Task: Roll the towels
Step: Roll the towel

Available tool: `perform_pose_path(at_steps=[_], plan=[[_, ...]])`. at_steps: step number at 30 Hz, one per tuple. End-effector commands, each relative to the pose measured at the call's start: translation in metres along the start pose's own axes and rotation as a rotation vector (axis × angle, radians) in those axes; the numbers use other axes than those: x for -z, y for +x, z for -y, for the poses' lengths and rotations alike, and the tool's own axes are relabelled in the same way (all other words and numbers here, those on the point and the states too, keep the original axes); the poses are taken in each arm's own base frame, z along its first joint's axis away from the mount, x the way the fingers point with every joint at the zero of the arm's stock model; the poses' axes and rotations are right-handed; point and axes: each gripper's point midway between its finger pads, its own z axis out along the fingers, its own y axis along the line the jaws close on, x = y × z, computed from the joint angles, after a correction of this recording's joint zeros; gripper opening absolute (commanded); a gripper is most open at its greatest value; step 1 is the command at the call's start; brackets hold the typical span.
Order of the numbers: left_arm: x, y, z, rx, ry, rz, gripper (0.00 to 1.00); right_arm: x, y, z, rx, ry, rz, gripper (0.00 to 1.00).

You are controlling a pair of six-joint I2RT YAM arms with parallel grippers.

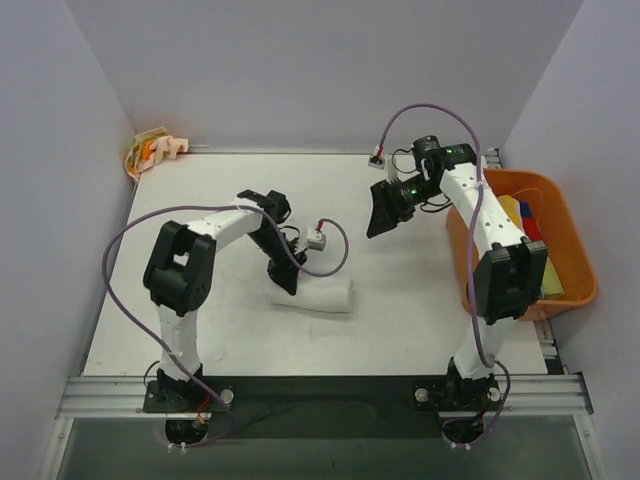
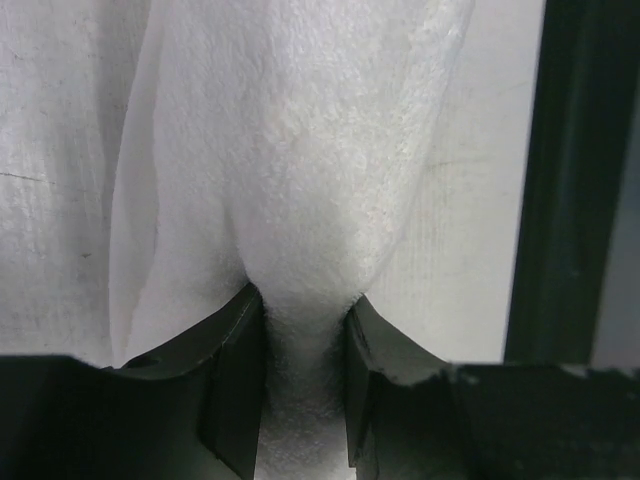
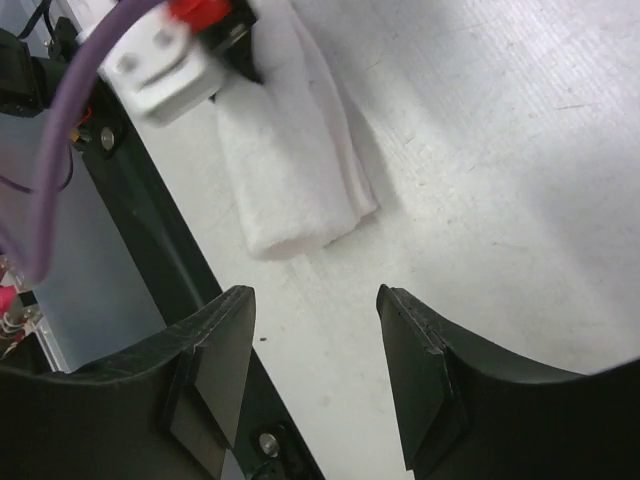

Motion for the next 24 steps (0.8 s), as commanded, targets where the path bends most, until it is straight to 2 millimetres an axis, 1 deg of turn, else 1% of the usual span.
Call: perform_pose_path(at_steps=[1, 2, 3, 4, 5, 6, 7, 8, 9, 10, 11, 12, 14, 15, 16, 17, 18, 19, 22, 23, 24], plan=[[-0.01, 0.052, 0.019, 0.3, 0.258, -0.157, 0.07, 0.011, 0.018, -0.027, 0.048, 0.059, -0.021, 0.52], [-0.007, 0.053, 0.019, 0.335, 0.288, -0.164, 0.07, 0.006, 0.027, -0.031, 0.054, 0.066, -0.039, 0.52], [-0.013, 0.057, 0.015, 0.372, 0.319, -0.17, 0.08, 0.013, 0.028, -0.038, 0.096, 0.105, -0.027, 0.52], [-0.01, 0.052, 0.006, 0.367, 0.314, -0.159, 0.08, 0.013, 0.028, -0.031, 0.142, 0.18, -0.031, 0.51], [-0.011, 0.054, 0.007, 0.387, 0.337, -0.168, 0.08, 0.005, 0.031, -0.041, 0.206, 0.206, -0.057, 0.51], [-0.012, 0.055, 0.005, 0.392, 0.342, -0.167, 0.08, 0.002, 0.033, -0.043, 0.267, 0.253, -0.055, 0.51], [-0.016, 0.059, 0.003, 0.405, 0.355, -0.178, 0.08, 0.002, 0.035, -0.036, 0.327, 0.354, -0.09, 0.52], [-0.016, 0.058, 0.0, 0.401, 0.35, -0.174, 0.09, -0.002, 0.036, -0.039, 0.374, 0.381, -0.101, 0.52], [-0.018, 0.059, -0.001, 0.409, 0.356, -0.176, 0.09, -0.017, 0.042, -0.053, 0.442, 0.379, -0.128, 0.55], [-0.021, 0.061, -0.002, 0.419, 0.364, -0.181, 0.09, -0.023, 0.034, -0.054, 0.491, 0.41, -0.106, 0.58], [-0.022, 0.061, -0.005, 0.423, 0.367, -0.182, 0.09, -0.026, 0.033, -0.05, 0.532, 0.471, -0.121, 0.6], [-0.025, 0.065, -0.006, 0.433, 0.379, -0.187, 0.09, -0.044, 0.031, -0.061, 0.609, 0.472, -0.128, 0.65], [-0.026, 0.069, -0.007, 0.441, 0.389, -0.202, 0.1, -0.057, 0.028, -0.061, 0.701, 0.531, -0.151, 0.7], [-0.028, 0.071, -0.01, 0.434, 0.396, -0.203, 0.1, -0.074, 0.019, -0.072, 0.775, 0.532, -0.124, 0.73], [-0.028, 0.072, -0.011, 0.436, 0.401, -0.204, 0.11, -0.085, 0.025, -0.071, 0.811, 0.539, -0.142, 0.75], [-0.027, 0.073, -0.01, 0.444, 0.414, -0.206, 0.11, -0.092, 0.024, -0.066, 0.858, 0.567, -0.161, 0.75], [-0.026, 0.072, -0.013, 0.43, 0.418, -0.202, 0.11, -0.103, 0.02, -0.069, 0.892, 0.566, -0.144, 0.76], [-0.029, 0.075, -0.015, 0.436, 0.423, -0.203, 0.11, -0.116, 0.026, -0.075, 0.93, 0.544, -0.157, 0.76], [-0.031, 0.079, -0.019, 0.427, 0.424, -0.209, 0.11, -0.141, 0.031, -0.074, 1.024, 0.519, -0.183, 0.77], [-0.032, 0.08, -0.019, 0.424, 0.426, -0.21, 0.12, -0.148, 0.039, -0.066, 1.047, 0.535, -0.222, 0.77], [-0.033, 0.081, -0.019, 0.424, 0.429, -0.211, 0.12, -0.152, 0.035, -0.064, 1.071, 0.545, -0.203, 0.79]])
